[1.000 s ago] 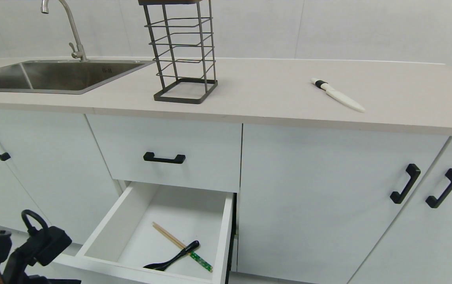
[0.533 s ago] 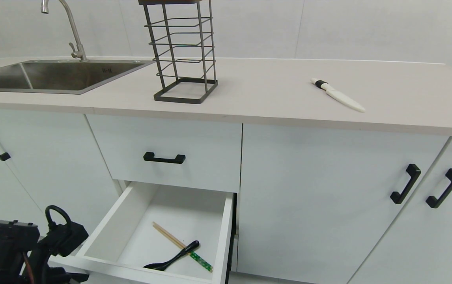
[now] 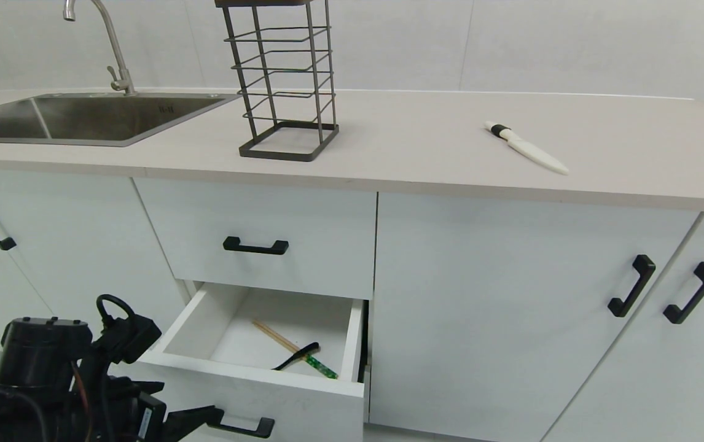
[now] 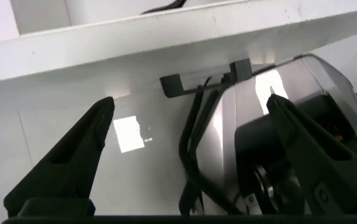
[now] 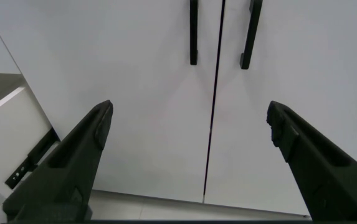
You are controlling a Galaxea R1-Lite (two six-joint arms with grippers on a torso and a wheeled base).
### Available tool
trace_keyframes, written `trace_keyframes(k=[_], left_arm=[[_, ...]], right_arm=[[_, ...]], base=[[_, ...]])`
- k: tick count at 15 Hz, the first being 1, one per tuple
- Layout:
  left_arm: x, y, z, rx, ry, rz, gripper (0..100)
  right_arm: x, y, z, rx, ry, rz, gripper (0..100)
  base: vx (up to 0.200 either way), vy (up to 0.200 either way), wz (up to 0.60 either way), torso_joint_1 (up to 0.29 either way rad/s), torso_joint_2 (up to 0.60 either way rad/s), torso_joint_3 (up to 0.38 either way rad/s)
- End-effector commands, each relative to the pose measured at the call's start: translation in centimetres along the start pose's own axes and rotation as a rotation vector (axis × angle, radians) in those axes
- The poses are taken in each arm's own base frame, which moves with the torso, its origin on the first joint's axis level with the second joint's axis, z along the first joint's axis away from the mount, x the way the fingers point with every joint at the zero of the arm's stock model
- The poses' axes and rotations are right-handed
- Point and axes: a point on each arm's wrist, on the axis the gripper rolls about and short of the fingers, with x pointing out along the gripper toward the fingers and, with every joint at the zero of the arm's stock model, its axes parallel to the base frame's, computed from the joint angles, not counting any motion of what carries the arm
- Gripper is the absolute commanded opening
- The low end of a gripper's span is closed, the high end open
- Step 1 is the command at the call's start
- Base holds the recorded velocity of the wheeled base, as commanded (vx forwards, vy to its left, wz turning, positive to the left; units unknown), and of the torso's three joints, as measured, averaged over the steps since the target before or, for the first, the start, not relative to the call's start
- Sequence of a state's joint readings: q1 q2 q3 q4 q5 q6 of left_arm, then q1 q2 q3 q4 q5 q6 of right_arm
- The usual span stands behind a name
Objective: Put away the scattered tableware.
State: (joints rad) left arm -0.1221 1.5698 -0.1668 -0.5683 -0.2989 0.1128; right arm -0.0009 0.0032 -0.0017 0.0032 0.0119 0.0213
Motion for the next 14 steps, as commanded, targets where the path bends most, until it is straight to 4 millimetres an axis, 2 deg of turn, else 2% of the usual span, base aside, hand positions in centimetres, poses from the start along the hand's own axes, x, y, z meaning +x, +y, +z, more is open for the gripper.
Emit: trace_keyframes(k=[1,6,10,14], left_arm=[[1.7,0.6,0.2,-0.004,0.007,0.003,100],[5.3,1.8,1.0,0.030,-0.095,0.033,100],[6.8,1.9,1.7,0.046,-0.133,0.025,100],[8.3,2.5,3.6,0.062,-0.187,0.029,100]], right_arm=[[0.0,0.0,0.0,0.000,0.001,0.000,100],[0.0,0.0,0.0,0.000,0.001,0.000,100],[0.0,0.0,0.0,0.000,0.001,0.001,100],[0.0,0.0,0.0,0.000,0.001,0.000,100]], base=[[0.000,0.000,0.00,0.000,0.00,0.000],[0.000,0.000,0.00,0.000,0.00,0.000],[0.000,0.000,0.00,0.000,0.00,0.000],[0.000,0.000,0.00,0.000,0.00,0.000]])
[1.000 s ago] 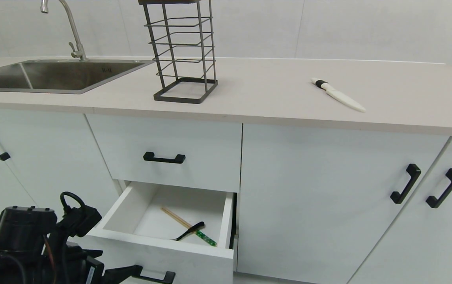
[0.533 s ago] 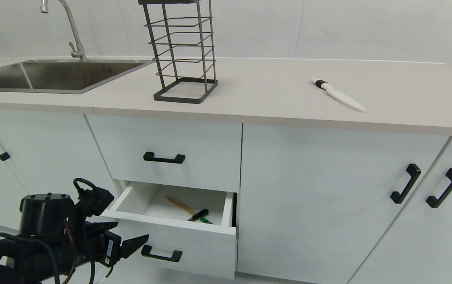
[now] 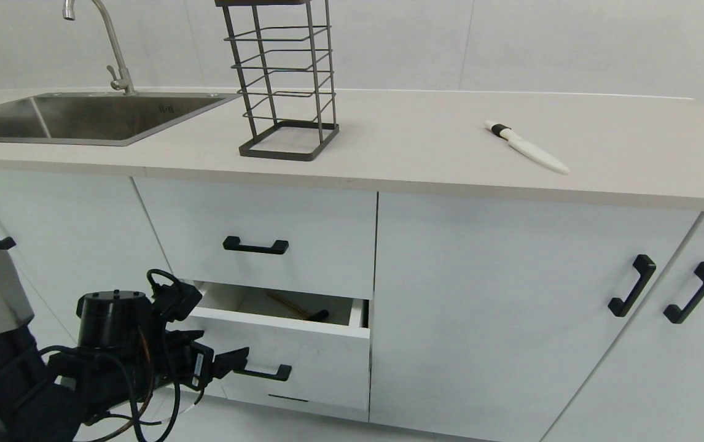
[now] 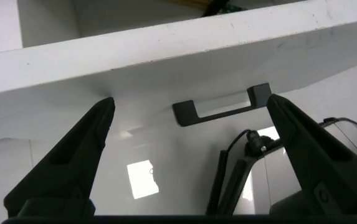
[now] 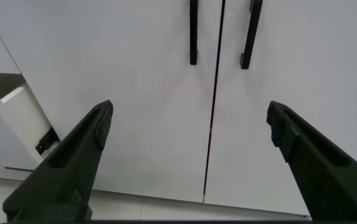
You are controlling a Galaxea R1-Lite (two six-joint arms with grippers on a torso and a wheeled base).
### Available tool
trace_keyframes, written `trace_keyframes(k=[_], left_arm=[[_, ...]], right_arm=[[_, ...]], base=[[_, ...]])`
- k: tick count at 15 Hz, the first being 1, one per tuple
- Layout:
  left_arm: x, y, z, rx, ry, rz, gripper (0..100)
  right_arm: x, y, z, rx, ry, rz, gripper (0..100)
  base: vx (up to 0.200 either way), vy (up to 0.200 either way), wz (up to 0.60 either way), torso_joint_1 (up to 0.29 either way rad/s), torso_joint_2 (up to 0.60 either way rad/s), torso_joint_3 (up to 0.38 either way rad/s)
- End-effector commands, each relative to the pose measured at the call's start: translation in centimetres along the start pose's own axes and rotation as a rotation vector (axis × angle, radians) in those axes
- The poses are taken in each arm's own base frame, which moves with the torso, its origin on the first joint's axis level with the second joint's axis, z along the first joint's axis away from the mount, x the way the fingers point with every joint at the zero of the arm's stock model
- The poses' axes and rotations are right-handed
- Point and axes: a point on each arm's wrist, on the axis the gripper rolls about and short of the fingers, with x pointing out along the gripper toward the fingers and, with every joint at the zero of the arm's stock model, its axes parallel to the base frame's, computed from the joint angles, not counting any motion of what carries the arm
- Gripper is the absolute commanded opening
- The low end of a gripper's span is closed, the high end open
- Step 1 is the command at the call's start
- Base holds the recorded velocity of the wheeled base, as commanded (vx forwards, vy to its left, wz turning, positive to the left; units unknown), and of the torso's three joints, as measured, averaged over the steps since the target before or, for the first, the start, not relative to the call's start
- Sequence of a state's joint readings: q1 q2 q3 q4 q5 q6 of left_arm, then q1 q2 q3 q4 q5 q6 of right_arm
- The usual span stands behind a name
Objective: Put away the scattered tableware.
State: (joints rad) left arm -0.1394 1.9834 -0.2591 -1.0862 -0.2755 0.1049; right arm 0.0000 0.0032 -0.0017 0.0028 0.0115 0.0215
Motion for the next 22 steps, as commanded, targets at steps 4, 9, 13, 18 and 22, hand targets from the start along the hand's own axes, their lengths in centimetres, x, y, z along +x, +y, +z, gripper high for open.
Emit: trace_keyframes(k=[4,9,13,18,22], left_arm=[[2.5,0.8,1.3,0.013,-0.054,0.004,100],[4.0,1.4,2.6,0.022,-0.104,0.008,100],[4.8,1.2,2.8,0.028,-0.108,0.000,100],[1.0,-0.2,1.5,0.039,-0.098,-0.011,100],[-8.0,-3.1,0.3,0.084,-0.257,-0.014,100]], right_arm=[[0.0,0.0,0.0,0.000,0.002,0.001,100],[0.0,0.0,0.0,0.000,0.002,0.001,100],[0.0,0.0,0.0,0.000,0.002,0.001,100],[0.0,0.0,0.0,0.000,0.002,-0.001,100],[0.0,0.0,0.0,0.000,0.002,-0.001,100]], base=[[0.000,0.000,0.00,0.000,0.00,0.000],[0.000,0.000,0.00,0.000,0.00,0.000],[0.000,0.000,0.00,0.000,0.00,0.000],[0.000,0.000,0.00,0.000,0.00,0.000],[0.000,0.000,0.00,0.000,0.00,0.000]])
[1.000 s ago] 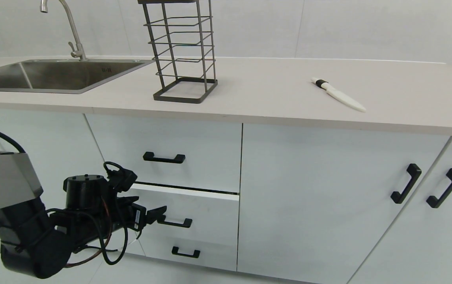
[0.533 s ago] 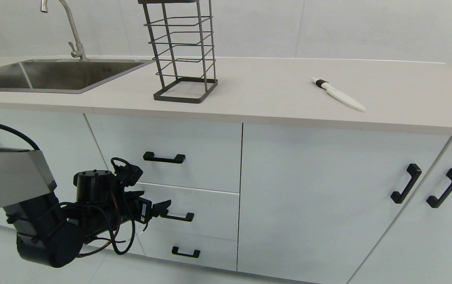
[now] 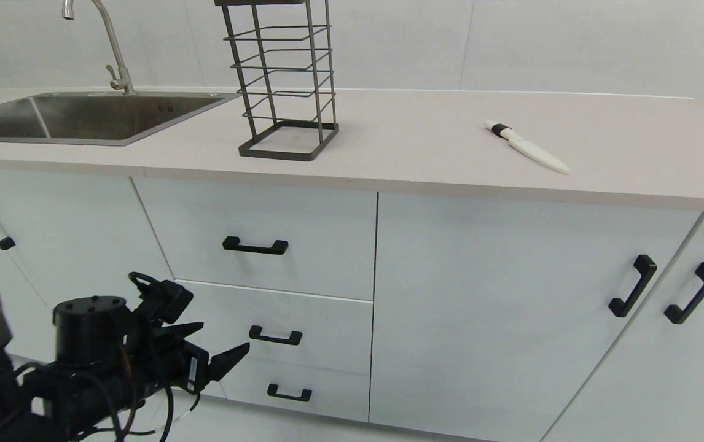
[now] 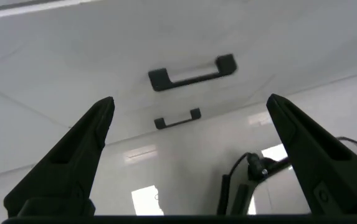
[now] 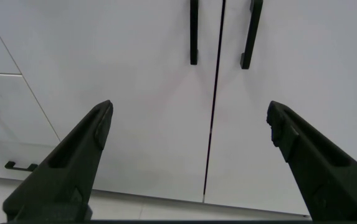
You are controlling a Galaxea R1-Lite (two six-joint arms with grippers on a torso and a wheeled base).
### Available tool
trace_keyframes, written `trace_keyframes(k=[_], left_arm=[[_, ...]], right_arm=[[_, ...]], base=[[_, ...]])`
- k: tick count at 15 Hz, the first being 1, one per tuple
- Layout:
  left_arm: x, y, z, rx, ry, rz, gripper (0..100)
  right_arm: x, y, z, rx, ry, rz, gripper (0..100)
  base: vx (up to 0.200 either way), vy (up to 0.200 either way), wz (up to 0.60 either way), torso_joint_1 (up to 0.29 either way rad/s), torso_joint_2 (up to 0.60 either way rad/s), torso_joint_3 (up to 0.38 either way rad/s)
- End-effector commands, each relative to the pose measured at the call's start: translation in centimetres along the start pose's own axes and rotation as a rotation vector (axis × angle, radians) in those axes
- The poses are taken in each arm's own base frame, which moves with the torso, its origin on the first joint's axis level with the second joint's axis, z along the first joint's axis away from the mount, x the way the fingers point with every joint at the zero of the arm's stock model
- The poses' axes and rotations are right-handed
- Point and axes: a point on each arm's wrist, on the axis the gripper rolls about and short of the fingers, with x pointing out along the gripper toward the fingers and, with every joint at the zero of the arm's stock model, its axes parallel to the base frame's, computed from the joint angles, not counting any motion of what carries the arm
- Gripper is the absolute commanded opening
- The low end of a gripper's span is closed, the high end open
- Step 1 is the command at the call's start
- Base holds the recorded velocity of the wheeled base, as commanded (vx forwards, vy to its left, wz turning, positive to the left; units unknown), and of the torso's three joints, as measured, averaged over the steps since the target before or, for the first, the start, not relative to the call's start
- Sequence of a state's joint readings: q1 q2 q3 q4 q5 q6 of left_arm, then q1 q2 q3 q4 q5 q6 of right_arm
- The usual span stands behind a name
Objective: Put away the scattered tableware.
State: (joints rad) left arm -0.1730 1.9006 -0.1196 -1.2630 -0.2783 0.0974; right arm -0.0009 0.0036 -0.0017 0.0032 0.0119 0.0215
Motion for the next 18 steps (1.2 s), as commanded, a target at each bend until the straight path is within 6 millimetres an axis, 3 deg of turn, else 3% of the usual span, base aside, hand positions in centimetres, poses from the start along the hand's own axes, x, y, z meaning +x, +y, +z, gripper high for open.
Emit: trace_keyframes(k=[1,4,6,8,11,14,18], left_arm=[[-6.8,-1.7,2.2,0.060,-0.239,0.026,100],[-14.0,-3.1,4.6,0.152,-0.588,0.098,100],[-16.9,-3.8,4.4,0.188,-0.693,0.144,100],[-21.1,-5.3,3.3,0.230,-0.827,0.178,100],[-24.4,-6.8,1.5,0.228,-0.856,0.215,100],[-25.6,-7.7,-1.2,0.228,-0.834,0.217,100],[-23.8,-7.5,-4.4,0.199,-0.769,0.224,100]], right_arm=[[0.0,0.0,0.0,0.000,0.001,0.000,100],[0.0,0.0,0.0,0.000,0.001,0.001,100],[0.0,0.0,0.0,0.000,0.001,0.001,100],[0.0,0.0,0.0,0.000,0.001,0.000,100],[0.0,0.0,0.0,0.000,0.001,0.001,100],[0.0,0.0,0.0,0.000,0.001,0.001,100],[0.0,0.0,0.0,0.000,0.001,0.000,100]], base=[[0.000,0.000,0.00,0.000,0.00,0.000],[0.000,0.000,0.00,0.000,0.00,0.000],[0.000,0.000,0.00,0.000,0.00,0.000],[0.000,0.000,0.00,0.000,0.00,0.000],[0.000,0.000,0.00,0.000,0.00,0.000],[0.000,0.000,0.00,0.000,0.00,0.000],[0.000,0.000,0.00,0.000,0.00,0.000]])
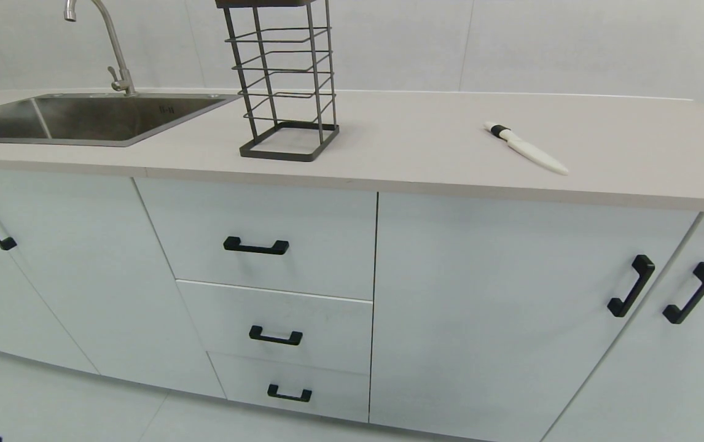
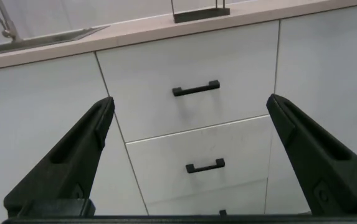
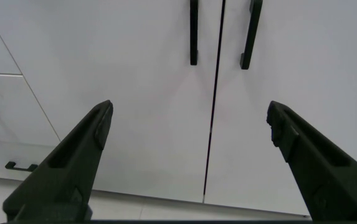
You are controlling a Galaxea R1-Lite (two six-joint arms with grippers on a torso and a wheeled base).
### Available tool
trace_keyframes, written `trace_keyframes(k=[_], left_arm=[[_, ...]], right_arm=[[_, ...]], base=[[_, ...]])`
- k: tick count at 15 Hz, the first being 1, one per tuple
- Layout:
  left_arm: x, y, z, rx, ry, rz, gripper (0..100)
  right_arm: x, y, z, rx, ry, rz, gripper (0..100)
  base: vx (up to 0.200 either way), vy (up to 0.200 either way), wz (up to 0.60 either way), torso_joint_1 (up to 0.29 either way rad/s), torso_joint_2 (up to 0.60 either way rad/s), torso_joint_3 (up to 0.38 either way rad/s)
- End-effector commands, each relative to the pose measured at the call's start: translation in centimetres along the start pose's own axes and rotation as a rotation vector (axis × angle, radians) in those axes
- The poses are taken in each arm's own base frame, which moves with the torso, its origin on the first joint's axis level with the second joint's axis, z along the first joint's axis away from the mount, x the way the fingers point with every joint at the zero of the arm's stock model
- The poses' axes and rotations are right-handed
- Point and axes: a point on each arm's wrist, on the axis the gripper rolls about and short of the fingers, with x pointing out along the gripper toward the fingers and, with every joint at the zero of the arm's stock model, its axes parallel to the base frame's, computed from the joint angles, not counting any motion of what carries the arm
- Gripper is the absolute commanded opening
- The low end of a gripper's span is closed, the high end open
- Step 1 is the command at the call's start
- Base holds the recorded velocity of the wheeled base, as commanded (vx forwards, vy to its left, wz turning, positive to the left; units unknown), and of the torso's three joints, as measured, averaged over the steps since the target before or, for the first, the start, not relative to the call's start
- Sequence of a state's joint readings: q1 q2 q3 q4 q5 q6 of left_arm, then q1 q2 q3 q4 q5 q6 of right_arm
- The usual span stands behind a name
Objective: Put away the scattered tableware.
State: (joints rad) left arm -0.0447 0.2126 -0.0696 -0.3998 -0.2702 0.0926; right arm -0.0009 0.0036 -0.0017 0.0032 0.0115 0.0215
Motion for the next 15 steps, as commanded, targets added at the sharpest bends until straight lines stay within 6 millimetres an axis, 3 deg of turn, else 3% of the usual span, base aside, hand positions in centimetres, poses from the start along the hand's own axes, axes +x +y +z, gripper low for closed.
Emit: trace_keyframes(k=[1,2,4,6,7,15], left_arm=[[-1.4,-0.6,-2.1,0.010,-0.008,0.029,100],[-2.3,-1.1,-3.9,-0.009,0.085,0.044,100],[-2.6,-1.3,-5.3,-0.033,0.215,0.043,100],[-2.6,-1.3,-5.3,-0.033,0.214,0.046,100],[-2.7,-0.9,-5.7,-0.041,0.271,0.218,100],[-2.7,-0.9,-5.8,-0.117,0.264,0.225,100]], right_arm=[[0.0,0.0,0.0,0.000,0.001,0.002,100],[0.0,0.0,0.0,0.000,0.001,0.002,100],[0.0,0.0,0.0,0.000,0.001,0.002,100],[0.0,0.0,0.0,0.000,0.001,0.002,100],[0.0,0.0,0.0,0.000,0.001,0.002,100],[0.0,0.0,0.0,0.000,0.001,0.000,100]], base=[[0.000,0.000,0.00,0.000,0.00,0.000],[0.000,0.000,0.00,0.000,0.00,0.000],[0.000,0.000,0.00,0.000,0.00,0.000],[0.000,0.000,0.00,0.000,0.00,0.000],[0.000,0.000,0.00,0.000,0.00,0.000],[0.000,0.000,0.00,0.000,0.00,0.000]])
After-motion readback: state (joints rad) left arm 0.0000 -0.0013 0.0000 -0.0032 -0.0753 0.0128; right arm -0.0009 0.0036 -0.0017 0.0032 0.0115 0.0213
